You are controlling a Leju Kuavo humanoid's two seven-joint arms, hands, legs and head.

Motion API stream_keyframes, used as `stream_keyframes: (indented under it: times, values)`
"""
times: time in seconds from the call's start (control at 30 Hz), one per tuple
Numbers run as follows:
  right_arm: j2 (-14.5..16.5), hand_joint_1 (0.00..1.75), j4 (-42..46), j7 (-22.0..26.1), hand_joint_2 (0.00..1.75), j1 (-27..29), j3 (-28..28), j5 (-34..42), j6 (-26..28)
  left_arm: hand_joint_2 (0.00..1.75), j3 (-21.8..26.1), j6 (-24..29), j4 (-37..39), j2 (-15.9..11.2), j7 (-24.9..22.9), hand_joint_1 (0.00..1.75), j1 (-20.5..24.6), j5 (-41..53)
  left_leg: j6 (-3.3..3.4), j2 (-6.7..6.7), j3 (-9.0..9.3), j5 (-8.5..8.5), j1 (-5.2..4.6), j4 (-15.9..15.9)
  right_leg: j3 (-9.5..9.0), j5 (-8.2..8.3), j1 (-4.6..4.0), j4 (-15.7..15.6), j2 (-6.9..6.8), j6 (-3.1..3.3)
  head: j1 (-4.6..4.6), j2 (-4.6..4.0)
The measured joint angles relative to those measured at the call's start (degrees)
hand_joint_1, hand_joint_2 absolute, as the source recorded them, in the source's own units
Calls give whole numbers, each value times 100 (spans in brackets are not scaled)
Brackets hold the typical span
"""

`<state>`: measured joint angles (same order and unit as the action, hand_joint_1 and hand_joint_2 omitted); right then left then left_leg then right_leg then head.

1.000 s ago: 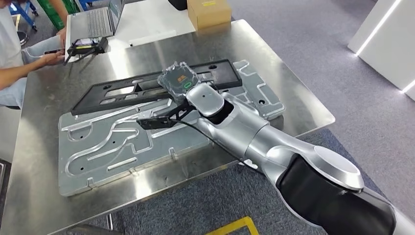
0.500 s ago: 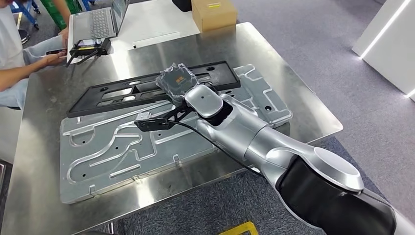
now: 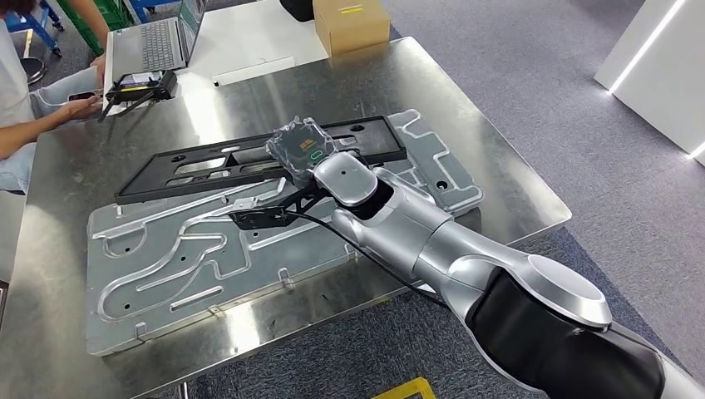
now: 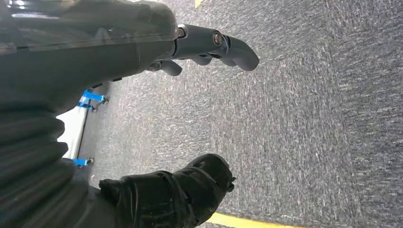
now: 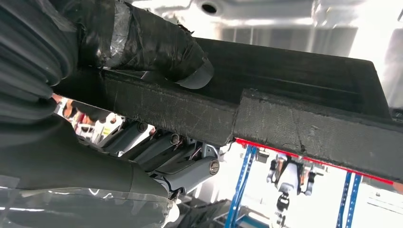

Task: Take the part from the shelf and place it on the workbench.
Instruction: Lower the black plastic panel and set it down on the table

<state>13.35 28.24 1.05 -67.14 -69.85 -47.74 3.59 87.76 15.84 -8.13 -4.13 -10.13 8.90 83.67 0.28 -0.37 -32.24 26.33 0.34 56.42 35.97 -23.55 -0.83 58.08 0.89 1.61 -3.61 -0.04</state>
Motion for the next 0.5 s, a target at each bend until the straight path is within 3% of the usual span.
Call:
stream_keyframes:
  times: [0.1, 0.5]
  values:
    - [-1, 175, 0, 0, 175, 69, 0, 15, 9, 175, 0, 16, 0, 0, 13, 0, -1, 0, -48, 0, -1, -1, 7, -1, -1, 3, -3, 2, -1, 3, 1, 0]
    - [-2, 175, 0, 0, 175, 210, 0, 44, 21, 175, 0, 45, 0, 0, 55, 0, -2, 4, -55, -1, -4, 3, -1, 12, -15, 4, 8, -6, -6, 3, 2, 0]
